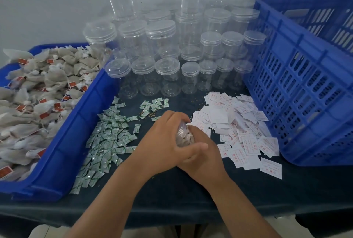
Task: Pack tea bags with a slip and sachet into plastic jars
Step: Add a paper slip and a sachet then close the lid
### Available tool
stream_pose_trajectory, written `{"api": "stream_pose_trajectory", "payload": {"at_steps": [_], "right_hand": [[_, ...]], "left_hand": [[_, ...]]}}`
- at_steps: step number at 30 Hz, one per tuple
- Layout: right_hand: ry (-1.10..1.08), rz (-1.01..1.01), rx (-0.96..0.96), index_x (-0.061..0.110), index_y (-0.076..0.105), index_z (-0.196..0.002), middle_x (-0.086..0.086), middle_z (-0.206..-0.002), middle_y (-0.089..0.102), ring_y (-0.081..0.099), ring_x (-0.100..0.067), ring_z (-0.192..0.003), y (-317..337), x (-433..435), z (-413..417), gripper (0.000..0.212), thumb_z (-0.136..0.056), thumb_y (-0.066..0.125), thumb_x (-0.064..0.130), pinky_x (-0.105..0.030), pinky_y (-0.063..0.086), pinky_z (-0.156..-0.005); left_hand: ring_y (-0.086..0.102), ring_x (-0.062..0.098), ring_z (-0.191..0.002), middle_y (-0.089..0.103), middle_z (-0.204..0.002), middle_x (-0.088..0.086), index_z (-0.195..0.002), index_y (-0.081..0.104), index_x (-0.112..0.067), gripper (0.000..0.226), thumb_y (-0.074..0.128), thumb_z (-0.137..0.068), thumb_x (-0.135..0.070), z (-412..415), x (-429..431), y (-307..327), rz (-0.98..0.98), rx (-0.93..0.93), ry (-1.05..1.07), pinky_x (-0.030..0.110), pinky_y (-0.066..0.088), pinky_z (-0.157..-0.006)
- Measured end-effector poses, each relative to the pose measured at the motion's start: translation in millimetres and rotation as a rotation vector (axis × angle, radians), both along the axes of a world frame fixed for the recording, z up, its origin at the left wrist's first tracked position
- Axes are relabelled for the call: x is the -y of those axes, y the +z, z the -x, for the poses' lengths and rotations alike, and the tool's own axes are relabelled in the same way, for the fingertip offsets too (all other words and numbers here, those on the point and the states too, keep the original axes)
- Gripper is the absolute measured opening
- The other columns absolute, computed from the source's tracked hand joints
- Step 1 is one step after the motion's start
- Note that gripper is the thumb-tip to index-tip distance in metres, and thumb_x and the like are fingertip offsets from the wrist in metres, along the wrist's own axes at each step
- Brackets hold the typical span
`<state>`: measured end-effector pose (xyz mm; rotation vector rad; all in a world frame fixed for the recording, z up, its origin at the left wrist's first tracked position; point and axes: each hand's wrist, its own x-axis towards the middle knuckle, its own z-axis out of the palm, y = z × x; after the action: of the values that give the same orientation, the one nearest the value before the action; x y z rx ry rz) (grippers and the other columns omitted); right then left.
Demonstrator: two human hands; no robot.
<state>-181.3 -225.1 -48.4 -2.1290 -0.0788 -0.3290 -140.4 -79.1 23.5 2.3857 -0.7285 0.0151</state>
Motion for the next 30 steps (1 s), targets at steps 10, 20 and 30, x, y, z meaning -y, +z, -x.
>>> {"api": "stream_pose_trajectory", "payload": {"at_steps": [10,20,30], "right_hand": [[0.393,-0.519,-0.256,0.027,0.071,-0.095,0.004,-0.084,0.074,0.072,-0.012,-0.077,9.6,19.6,2.5,0.023,-0.078,0.085,0.022,-0.029,0.057,-0.063],[0.292,-0.431,-0.189,0.028,0.072,-0.100,0.004,-0.090,0.078,0.074,-0.010,-0.079,4.1,16.3,5.9,0.029,-0.077,0.090,0.025,-0.031,0.059,-0.067],[0.271,-0.193,-0.027,0.053,0.055,-0.132,0.019,-0.117,0.074,0.072,-0.010,-0.105,20.3,2.2,11.2,0.052,-0.087,0.080,0.057,-0.020,0.053,-0.084]], "left_hand": [[0.070,0.024,-0.094,0.071,-0.096,0.005,-0.091,0.076,-0.005,0.027,0.062,-0.100,-0.027,-4.8,3.5,-7.1,0.558,-0.076,-0.234,0.040,0.057,-0.083],[0.072,0.022,-0.116,0.076,-0.124,0.001,-0.138,0.061,-0.037,0.062,0.080,-0.078,-0.043,8.4,-2.2,-22.1,0.763,-0.541,0.015,0.039,0.061,-0.094],[0.060,0.016,-0.134,0.063,-0.142,-0.002,-0.151,0.045,-0.027,0.082,0.068,-0.082,-0.063,10.4,-13.6,-20.1,0.753,-0.408,0.044,0.030,0.050,-0.108]]}}
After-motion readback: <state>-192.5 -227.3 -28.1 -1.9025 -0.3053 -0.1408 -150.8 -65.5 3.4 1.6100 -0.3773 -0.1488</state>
